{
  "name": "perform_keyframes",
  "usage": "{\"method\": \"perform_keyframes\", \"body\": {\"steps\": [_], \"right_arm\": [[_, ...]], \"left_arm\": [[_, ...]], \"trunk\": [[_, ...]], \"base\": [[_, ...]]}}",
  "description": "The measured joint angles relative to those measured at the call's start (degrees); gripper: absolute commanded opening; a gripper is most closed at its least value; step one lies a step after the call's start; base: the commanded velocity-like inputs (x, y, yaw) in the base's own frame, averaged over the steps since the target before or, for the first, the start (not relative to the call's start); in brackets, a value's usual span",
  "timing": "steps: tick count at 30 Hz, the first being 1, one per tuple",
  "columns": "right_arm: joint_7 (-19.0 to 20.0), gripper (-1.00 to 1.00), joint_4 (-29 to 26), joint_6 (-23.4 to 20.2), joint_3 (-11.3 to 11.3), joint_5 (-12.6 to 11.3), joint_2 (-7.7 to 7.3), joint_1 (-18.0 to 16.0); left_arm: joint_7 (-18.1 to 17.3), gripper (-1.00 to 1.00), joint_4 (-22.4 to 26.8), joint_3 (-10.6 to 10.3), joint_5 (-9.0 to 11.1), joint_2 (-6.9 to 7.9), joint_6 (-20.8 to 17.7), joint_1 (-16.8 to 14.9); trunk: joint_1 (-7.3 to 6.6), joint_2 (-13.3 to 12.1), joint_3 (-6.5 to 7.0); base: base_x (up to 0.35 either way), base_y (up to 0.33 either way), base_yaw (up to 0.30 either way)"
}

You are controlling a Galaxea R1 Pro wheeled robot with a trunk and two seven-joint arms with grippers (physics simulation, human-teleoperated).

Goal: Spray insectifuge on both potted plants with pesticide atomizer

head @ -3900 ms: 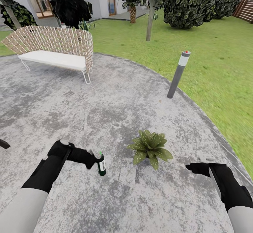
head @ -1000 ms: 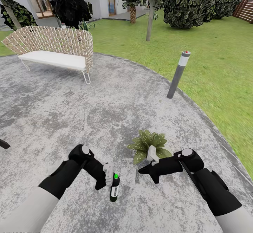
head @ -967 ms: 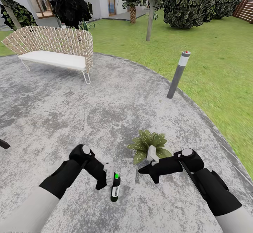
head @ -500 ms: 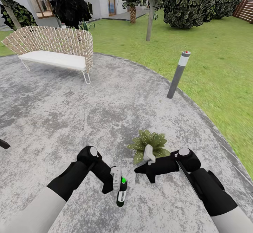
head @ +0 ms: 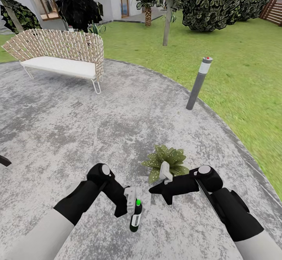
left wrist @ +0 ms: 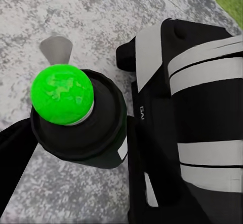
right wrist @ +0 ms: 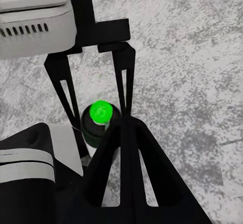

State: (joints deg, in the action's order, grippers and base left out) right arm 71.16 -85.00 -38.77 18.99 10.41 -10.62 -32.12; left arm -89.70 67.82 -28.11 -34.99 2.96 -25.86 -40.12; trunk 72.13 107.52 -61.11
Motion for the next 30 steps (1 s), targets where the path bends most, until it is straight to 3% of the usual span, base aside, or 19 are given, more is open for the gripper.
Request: {"method": "perform_keyframes", "body": {"steps": [3,7,9,16,20,30], "right_arm": [[0.0,-1.0,0.0,0.0,0.31,0.0,0.0,0.0],[0.0,-1.0,0.01,-0.01,4.08,0.0,-0.07,0.0],[0.0,-1.0,0.01,0.0,4.8,0.0,-0.08,0.0],[0.01,-1.0,0.01,0.0,5.05,0.01,-0.09,0.0],[0.01,-1.0,-0.01,0.0,5.06,0.01,-0.09,0.0],[0.01,-1.0,0.01,0.0,5.06,0.01,-0.09,0.0]], "left_arm": [[0.0,-1.0,0.0,-0.45,-0.06,0.02,-0.23,0.0],[0.01,-1.0,0.03,-0.54,-0.11,0.05,-0.95,-0.06],[0.01,-1.0,0.04,-0.54,-0.14,0.01,-1.12,-0.08],[0.01,-1.0,0.08,-0.81,-0.15,0.0,-1.22,-0.09],[0.01,-1.0,0.16,-2.64,-0.15,0.0,-1.22,-0.09],[0.02,-1.0,0.47,-2.92,-0.15,0.0,-2.7,-0.72]], "trunk": [[0.0,0.0,0.0],[0.0,0.0,0.0],[0.0,0.0,0.0],[0.0,0.0,0.0],[0.0,0.0,0.0],[0.0,0.0,0.0]], "base": [[0.0,0.0,0.0],[0.0,0.0,0.0],[0.0,0.0,0.0],[0.0,0.0,0.0],[0.0,0.0,0.0],[0.0,0.0,0.0]]}}
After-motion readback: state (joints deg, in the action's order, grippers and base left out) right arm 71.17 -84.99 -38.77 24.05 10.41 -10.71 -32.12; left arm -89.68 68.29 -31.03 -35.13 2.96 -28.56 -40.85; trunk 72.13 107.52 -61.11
